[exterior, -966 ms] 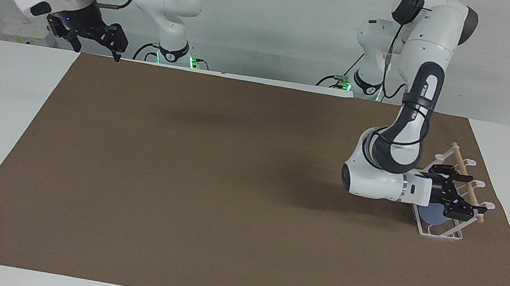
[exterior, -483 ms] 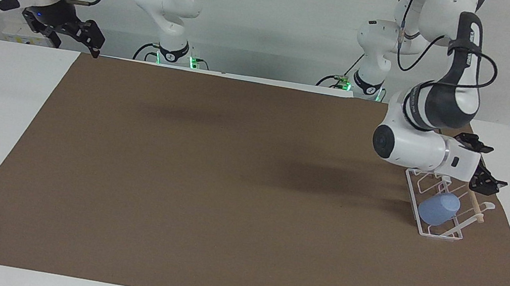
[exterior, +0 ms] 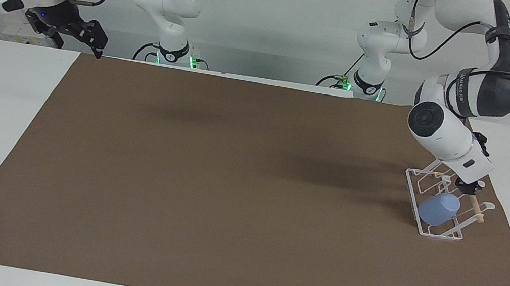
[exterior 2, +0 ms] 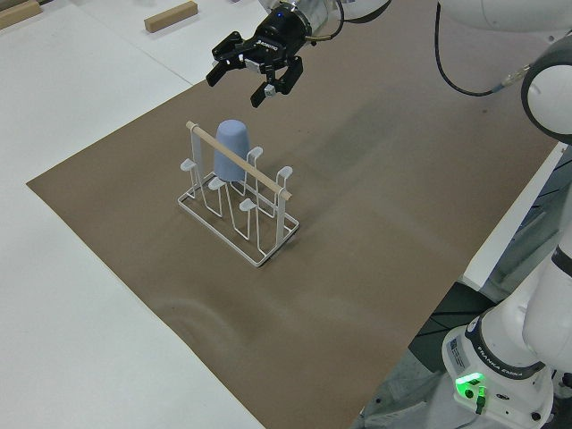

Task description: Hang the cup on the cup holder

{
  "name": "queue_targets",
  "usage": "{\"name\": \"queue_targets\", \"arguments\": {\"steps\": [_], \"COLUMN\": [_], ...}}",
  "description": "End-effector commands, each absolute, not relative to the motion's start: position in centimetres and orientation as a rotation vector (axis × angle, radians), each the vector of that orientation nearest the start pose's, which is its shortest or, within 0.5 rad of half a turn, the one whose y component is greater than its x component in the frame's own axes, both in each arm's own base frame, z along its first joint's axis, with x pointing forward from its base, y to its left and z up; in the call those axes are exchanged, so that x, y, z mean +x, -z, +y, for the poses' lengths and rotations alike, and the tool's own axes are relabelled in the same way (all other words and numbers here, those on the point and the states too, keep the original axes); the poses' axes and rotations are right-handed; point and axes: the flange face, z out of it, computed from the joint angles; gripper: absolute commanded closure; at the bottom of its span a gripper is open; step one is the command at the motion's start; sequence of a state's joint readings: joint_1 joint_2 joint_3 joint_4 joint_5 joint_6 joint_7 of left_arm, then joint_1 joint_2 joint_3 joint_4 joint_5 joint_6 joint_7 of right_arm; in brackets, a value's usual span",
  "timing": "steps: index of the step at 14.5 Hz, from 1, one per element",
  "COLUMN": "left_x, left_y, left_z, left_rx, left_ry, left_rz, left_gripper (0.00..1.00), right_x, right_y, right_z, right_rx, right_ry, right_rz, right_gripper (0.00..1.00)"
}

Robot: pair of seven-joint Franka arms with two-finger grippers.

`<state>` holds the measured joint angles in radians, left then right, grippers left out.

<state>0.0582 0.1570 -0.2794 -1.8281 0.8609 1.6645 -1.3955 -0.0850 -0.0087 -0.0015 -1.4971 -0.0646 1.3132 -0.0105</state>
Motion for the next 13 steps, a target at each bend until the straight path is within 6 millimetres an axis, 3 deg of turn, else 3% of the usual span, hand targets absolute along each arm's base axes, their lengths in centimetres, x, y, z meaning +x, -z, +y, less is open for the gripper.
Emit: {"name": "queue_targets", "arguments": {"steps": [1, 4, 9, 13], "left_x": [56.1, 53.8, 52.3, 51.8], "left_y": [-48.9, -52.5, -54.0, -57.6], "left_z": [-5.2, -6.0, -7.5, -4.7], "left_rx": [-2.256, -2.446, -2.676, -2.957], "left_ry": [0.403, 0.275, 0.078, -0.172], "left_rz": [-0.959, -0.802, -0.436, -0.087], "left_gripper": [0.00, 0.00, 0.00, 0.00], "right_x": [51.4, 51.4, 51.4, 51.4], "right_y": [-64.3, -64.3, -64.3, -64.3], "right_z": [-5.5, -5.4, -5.4, -5.4], "right_rx": [-3.179, -3.179, -3.179, -3.179], "right_ry": [-0.281, -0.281, -0.281, -0.281], "right_rz": [0.138, 0.133, 0.133, 0.133], "right_gripper": [0.01, 0.01, 0.01, 0.01]}}
